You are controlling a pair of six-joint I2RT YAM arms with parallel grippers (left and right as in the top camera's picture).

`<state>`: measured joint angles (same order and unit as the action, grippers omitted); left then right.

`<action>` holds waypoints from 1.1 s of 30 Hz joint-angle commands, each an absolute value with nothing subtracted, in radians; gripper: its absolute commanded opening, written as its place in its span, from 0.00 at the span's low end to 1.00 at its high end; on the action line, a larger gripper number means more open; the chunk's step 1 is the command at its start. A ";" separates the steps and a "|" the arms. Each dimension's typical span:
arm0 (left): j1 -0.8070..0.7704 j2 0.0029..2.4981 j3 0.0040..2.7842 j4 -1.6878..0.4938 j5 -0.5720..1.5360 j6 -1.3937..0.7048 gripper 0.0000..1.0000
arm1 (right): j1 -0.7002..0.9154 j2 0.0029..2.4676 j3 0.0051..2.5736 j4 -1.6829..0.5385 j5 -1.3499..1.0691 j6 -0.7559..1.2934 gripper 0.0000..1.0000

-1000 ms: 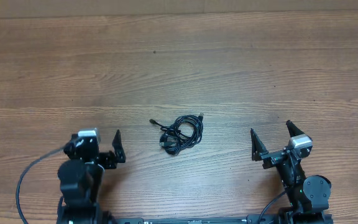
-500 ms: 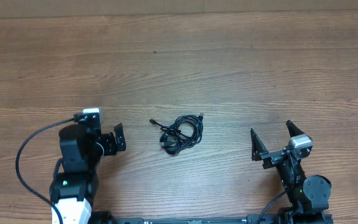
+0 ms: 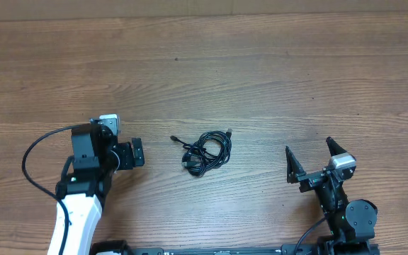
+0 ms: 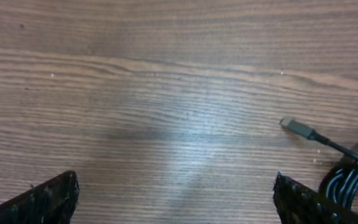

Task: Untangle cables
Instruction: 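Raise the left gripper and move it toward the black cable's left side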

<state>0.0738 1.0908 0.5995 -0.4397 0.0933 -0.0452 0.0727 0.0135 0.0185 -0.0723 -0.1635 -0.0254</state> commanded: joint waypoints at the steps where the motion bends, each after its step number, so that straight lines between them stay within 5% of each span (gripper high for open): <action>1: 0.072 1.146 0.659 -0.462 0.105 -0.022 1.00 | 0.078 0.003 0.008 -0.070 -0.150 -0.019 1.00; 33: -0.101 1.307 0.757 -0.489 0.104 0.067 1.00 | 0.078 0.003 0.008 -0.070 -0.150 -0.019 1.00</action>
<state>-0.0971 1.3010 0.7280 -0.4934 0.0937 0.0521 0.0731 0.0139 0.0185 -0.0723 -0.1638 -0.0254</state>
